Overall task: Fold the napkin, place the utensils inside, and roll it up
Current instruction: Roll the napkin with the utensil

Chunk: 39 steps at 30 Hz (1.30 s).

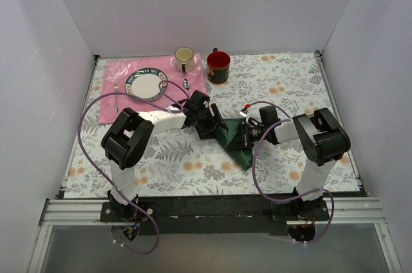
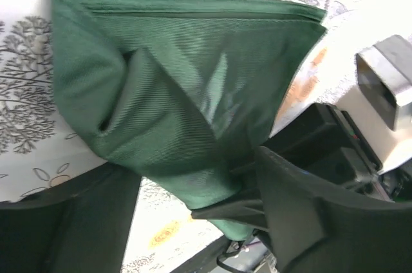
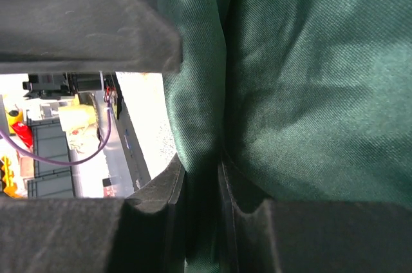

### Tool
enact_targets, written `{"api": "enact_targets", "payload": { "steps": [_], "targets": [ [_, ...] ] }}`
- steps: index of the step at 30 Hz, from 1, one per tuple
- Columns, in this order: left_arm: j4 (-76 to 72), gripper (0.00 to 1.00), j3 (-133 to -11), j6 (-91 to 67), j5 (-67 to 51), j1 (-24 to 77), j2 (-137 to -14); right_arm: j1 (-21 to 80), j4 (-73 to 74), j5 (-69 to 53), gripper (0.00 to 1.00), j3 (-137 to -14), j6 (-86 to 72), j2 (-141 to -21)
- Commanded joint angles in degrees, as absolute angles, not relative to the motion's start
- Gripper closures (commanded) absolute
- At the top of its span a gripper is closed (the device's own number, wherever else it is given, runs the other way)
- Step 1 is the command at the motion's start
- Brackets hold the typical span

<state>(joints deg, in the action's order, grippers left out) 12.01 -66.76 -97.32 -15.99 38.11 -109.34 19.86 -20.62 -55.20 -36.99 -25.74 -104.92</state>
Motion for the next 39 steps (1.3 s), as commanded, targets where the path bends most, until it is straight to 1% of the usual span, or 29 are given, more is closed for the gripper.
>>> {"api": "enact_targets", "payload": {
  "steps": [1,3,4,6,7,8,9,11,12,14,15,17,18,20,21,25,26,27,28,32,36,39],
  "targets": [
    [17.67,0.42,-67.68,-98.7,-10.81,39.37,-112.06,19.86,-19.07,-50.28,0.99,-35.59,-26.89,-104.06],
    [17.84,0.56,-67.59,-98.7,-9.49,39.46,-112.32,19.95,-17.41,-49.4,0.99,-36.12,-25.76,-103.45],
    [17.84,0.6,-67.59,-98.27,-9.14,39.64,-112.32,19.95,-16.01,-48.7,0.99,-36.91,-24.88,-103.01],
    [18.72,0.62,-68.02,-97.91,-8.09,39.55,-112.41,20.13,-11.28,-46.51,0.99,-37.88,-21.64,-101.61],
    [19.07,0.65,-68.29,-97.39,-7.91,39.55,-112.59,20.21,-9.42,-45.8,0.99,-38.92,-20.32,-101.08],
    [19.25,0.66,-68.2,-97.21,-7.91,39.55,-112.5,20.48,-7.75,-45.01,0.99,-39.28,-19.17,-100.03],
    [19.25,0.66,-68.2,-97.21,-8.0,39.55,-112.41,20.57,-4.69,-43.35,0.94,-39.64,-16.9,-99.41],
    [19.25,0.69,-68.29,-96.95,-8.35,39.55,-112.41,21.44,-1.25,-40.8,0.88,-40.95,-14.51,-97.22],
    [19.25,0.69,-68.2,-96.86,-8.7,39.55,-112.24,21.88,-0.1,-37.91,0.79,-41.57,-13.11,-96.34],
    [19.25,0.7,-68.29,-96.77,-8.96,39.55,-112.41,23.89,6.75,-33.69,0.68,-43.49,-9.59,-93.27],
    [19.42,0.7,-68.29,-96.68,-9.66,39.55,-112.5,24.95,8.42,-28.79,0.57,-44.2,-8.62,-92.12],
    [19.6,0.7,-68.73,-96.42,-10.19,39.55,-112.67,28.02,13.52,-23.58,0.5,-46.48,-6.16,-89.05],
    [19.69,0.71,-68.82,-96.16,-10.46,39.55,-112.85,29.17,14.93,-18.16,0.47,-47.36,-5.54,-88.25],
    [20.04,0.72,-69.17,-95.63,-11.25,39.55,-113.11,32.76,18.44,-12.68,0.43,-48.86,-4.31,-85.62],
    [20.13,0.72,-69.6,-95.19,-11.34,39.55,-113.2,34.0,19.24,-7.87,0.39,-50.0,-4.05,-84.91],
    [20.74,0.72,-70.66,-94.83,-12.56,39.55,-113.99,39.98,21.62,3.13,0.34,-51.85,-3.6,-83.41],
    [20.92,0.72,-70.93,-94.75,-12.92,39.55,-114.08,42.51,21.88,5.25,0.27,-52.03,-3.69,-83.58],
    [21.09,0.72,-71.1,-94.75,-12.92,39.55,-114.17,43.67,21.88,8.93,0.14,-52.12,-4.13,-83.67],
    [21.09,0.72,-71.45,-94.75,-13.09,39.55,-114.34,44.81,21.88,10.62,0.03,-52.03,-4.48,-83.85],
    [21.53,0.72,-71.89,-94.66,-13.18,39.55,-114.34,50.78,21.1,18.87,0.02,-51.94,-5.97,-85.95],
    [21.8,0.72,-72.07,-94.75,-13.53,39.55,-114.26,53.96,20.92,24.24,0.01,-52.12,-8.34,-88.76],
    [21.8,0.72,-72.07,-94.75,-13.54,39.55,-114.08,55.28,20.83,26.1,0.02,-51.86,-8.7,-90.44]
  ]
}}
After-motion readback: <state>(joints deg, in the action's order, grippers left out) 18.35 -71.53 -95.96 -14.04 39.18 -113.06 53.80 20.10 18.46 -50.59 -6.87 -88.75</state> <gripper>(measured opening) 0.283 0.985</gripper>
